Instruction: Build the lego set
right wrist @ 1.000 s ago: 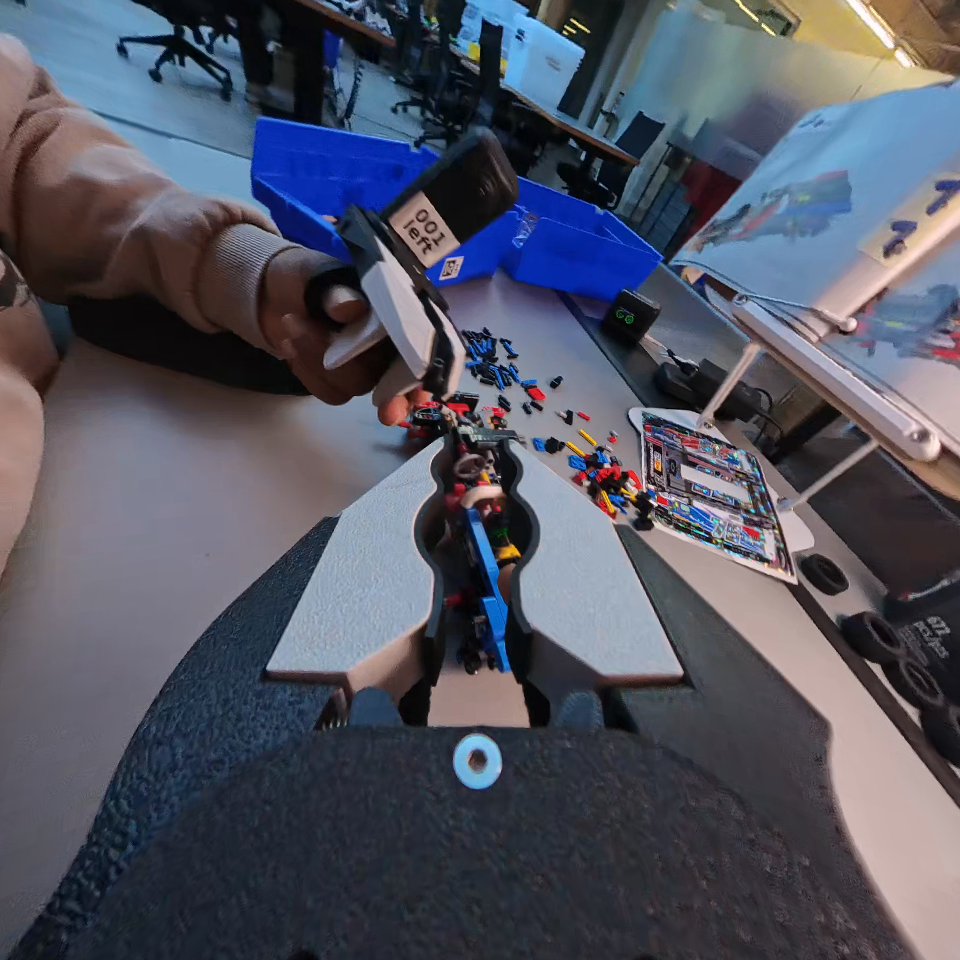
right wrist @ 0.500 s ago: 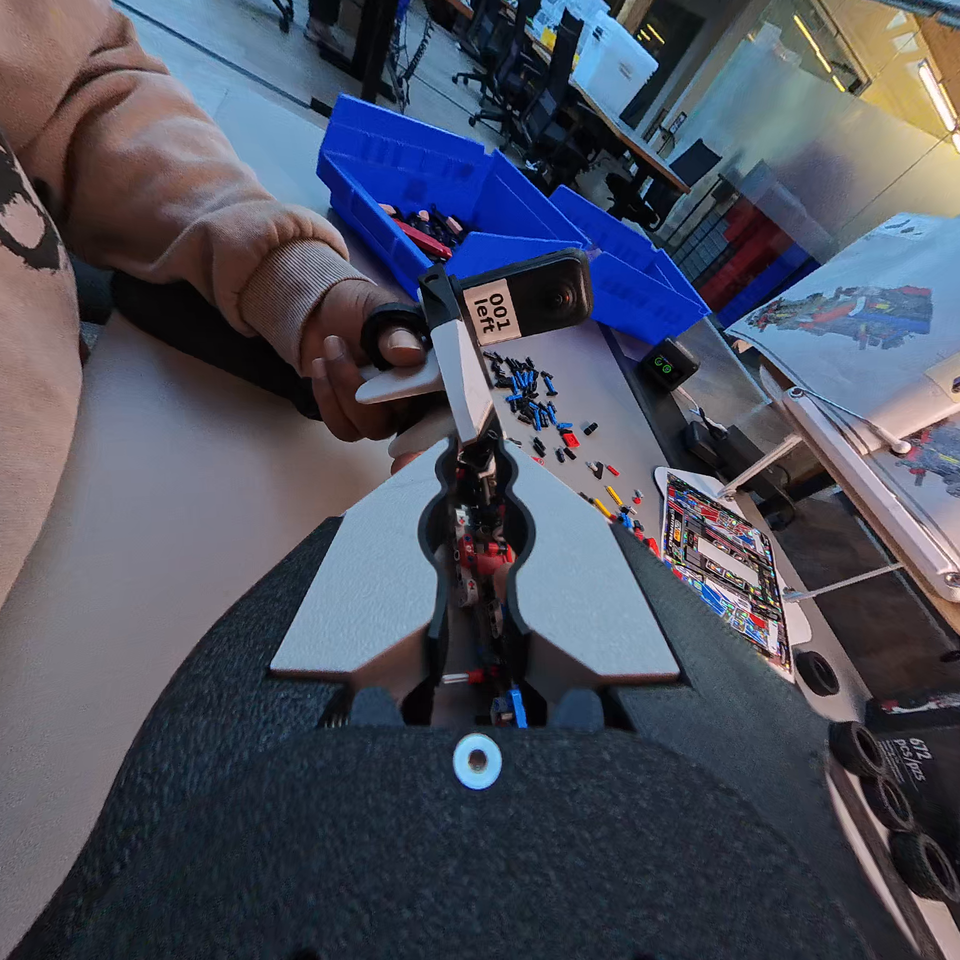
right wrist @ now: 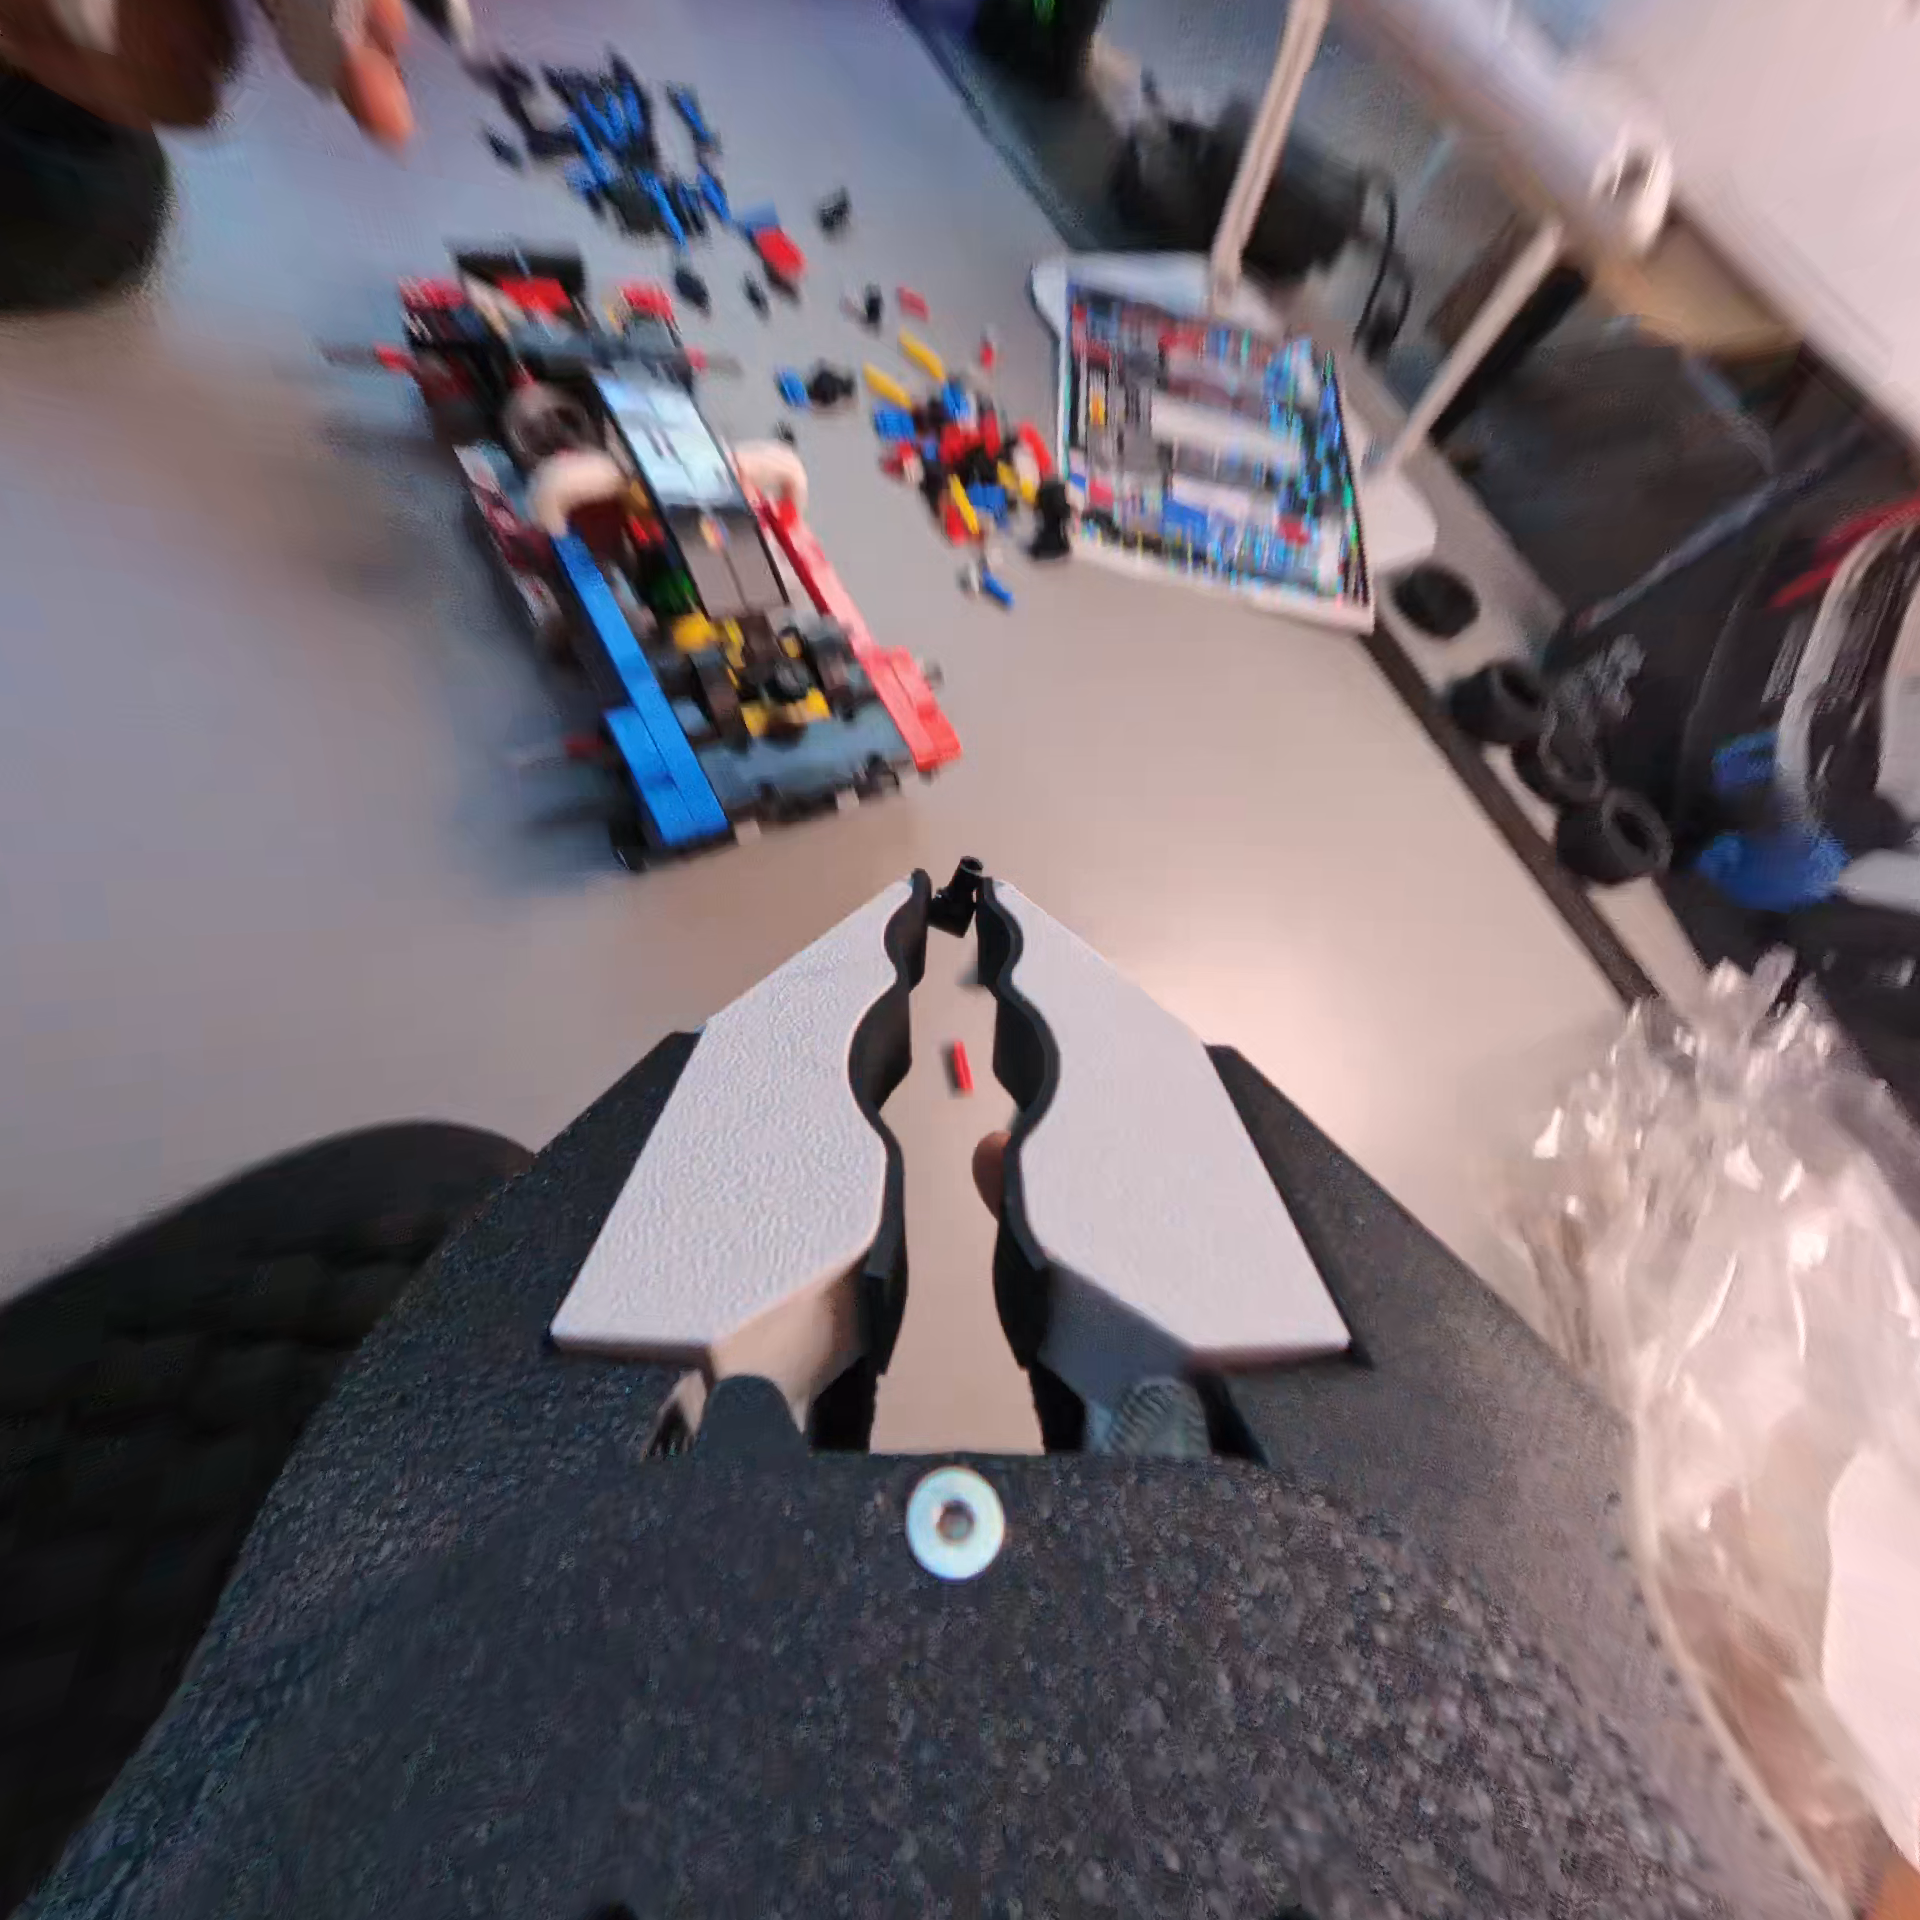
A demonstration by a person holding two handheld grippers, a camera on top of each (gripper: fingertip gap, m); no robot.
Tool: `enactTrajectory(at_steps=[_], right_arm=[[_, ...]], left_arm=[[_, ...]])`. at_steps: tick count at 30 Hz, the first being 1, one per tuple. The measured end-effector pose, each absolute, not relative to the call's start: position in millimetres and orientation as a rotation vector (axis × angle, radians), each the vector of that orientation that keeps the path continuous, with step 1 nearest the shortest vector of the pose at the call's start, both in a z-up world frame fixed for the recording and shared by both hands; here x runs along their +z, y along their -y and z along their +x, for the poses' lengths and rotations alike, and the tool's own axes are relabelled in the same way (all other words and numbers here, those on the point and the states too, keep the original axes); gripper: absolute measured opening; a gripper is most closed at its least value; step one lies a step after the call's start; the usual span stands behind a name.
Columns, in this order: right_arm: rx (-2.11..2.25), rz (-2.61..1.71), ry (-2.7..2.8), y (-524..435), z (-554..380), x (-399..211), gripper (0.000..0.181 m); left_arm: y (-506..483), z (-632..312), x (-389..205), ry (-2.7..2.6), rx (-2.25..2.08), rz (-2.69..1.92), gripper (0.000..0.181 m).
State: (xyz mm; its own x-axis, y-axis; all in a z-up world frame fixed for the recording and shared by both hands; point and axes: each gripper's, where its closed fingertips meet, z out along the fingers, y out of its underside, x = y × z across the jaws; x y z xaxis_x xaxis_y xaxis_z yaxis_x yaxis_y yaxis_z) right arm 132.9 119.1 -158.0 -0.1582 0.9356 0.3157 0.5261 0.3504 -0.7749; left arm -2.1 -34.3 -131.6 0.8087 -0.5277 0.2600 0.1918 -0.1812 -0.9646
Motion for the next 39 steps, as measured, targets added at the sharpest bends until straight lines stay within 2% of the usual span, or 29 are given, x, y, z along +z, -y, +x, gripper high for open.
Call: enactTrajectory(at_steps=[5,16,18,22,31,39], right_arm=[[0.496,-1.571,1.940,-168,148,-232,0.007],[0.498,-1.643,2.111,-174,125,-258,0.011],[0.511,-1.632,2.106,-173,124,-257,0.017],[0.545,-1.610,2.030,-175,123,-242,0.017],[1.022,-1.352,1.426,-124,86,-141,0.020],[0.974,-1.221,1.196,-109,67,-135,0.026]], left_arm=[[32,-34,-139,-0.259,-0.434,-1.673,0.029],[31,-41,-156,-0.268,-0.369,-1.726,0.029],[30,-40,-158,-0.278,-0.362,-1.734,0.029],[29,-40,-160,-0.274,-0.365,-1.740,0.029],[28,-60,-155,-0.208,-0.267,-1.713,0.032],[29,-84,-148,-0.122,-0.141,-1.674,0.038]])
